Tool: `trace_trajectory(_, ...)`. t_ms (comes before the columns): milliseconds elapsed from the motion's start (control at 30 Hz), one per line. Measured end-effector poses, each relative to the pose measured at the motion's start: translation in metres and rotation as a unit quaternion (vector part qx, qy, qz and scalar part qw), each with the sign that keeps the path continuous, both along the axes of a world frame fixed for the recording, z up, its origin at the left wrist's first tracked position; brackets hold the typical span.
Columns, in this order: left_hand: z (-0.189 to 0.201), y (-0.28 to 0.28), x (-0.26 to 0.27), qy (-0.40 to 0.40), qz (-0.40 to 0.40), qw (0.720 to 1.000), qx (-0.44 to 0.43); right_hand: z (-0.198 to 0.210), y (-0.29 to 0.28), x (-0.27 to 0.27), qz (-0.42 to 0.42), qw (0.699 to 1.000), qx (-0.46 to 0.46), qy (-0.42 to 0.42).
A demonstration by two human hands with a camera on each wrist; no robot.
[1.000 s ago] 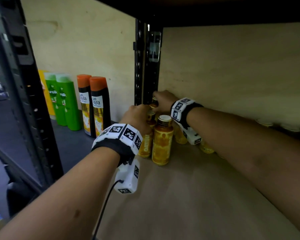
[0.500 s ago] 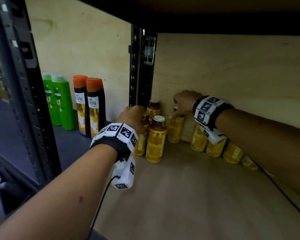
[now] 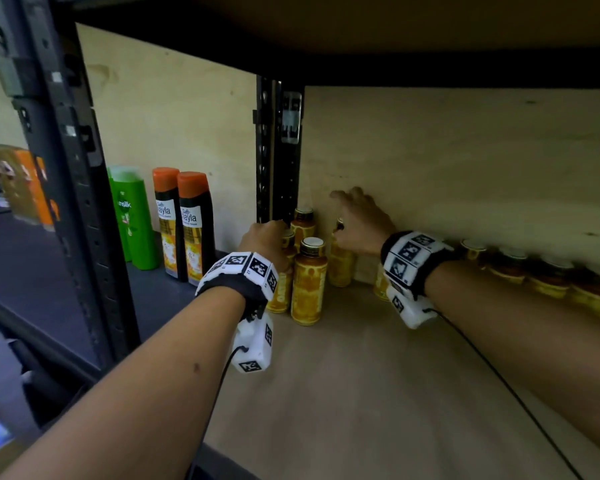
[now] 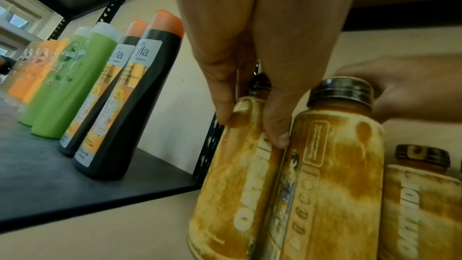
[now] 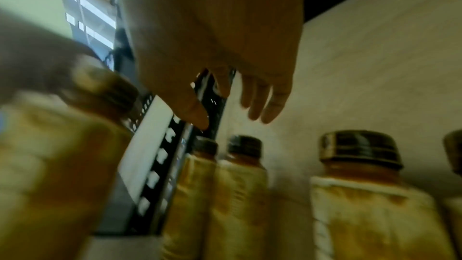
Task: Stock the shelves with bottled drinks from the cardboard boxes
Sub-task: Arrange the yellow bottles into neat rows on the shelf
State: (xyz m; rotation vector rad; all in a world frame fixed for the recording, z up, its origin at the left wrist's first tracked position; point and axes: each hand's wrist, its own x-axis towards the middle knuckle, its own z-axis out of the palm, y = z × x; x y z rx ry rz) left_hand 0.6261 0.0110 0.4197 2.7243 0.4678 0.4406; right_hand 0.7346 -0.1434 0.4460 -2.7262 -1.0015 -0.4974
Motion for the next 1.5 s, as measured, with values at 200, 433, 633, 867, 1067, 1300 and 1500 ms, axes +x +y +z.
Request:
trace_trajectory(200, 0.0, -0.004, 0.002, 0.004, 0.006, 1.0, 0.027, -0.03, 0.005, -0.054, 0.109, 0.926, 0.11, 0.345)
trace_trajectory(433, 0.004, 0.0, 0.013, 0.006, -0.004, 0.998, 0.059, -0.042, 0.01, -0.039, -0.044, 0.965, 0.106, 0.236)
trace_trajectory(633, 0.001, 0.014, 0.03, 0.015, -0.012, 0.999, 0.046, -0.041, 0.011, -0.033, -0.08, 0.959, 0.123, 0.244)
trace_trajectory(867, -0.001, 0.017, 0.039, 0.016, -0.007, 0.998, 0.061, -0.043, 0.019, -0.037, -0.089, 0.963, 0.119, 0.224)
trace_trajectory(1067, 0.0, 0.016, 0.045, 0.038, -0.008, 0.996, 0.078, -0.043, 0.017, -0.041, -0.093, 0.963, 0.124, 0.22)
trace_trajectory(1300, 0.015, 0.024, 0.044, 0.104, -0.021, 0.988, 0.108, -0.032, 0.015, -0.061, -0.087, 0.963, 0.109, 0.231)
trace_trajectory(1500, 0.01, 0.019, 0.033, 0.098, -0.012, 0.992, 0.08, -0.032, 0.011, -0.065, -0.056, 0.956, 0.143, 0.249)
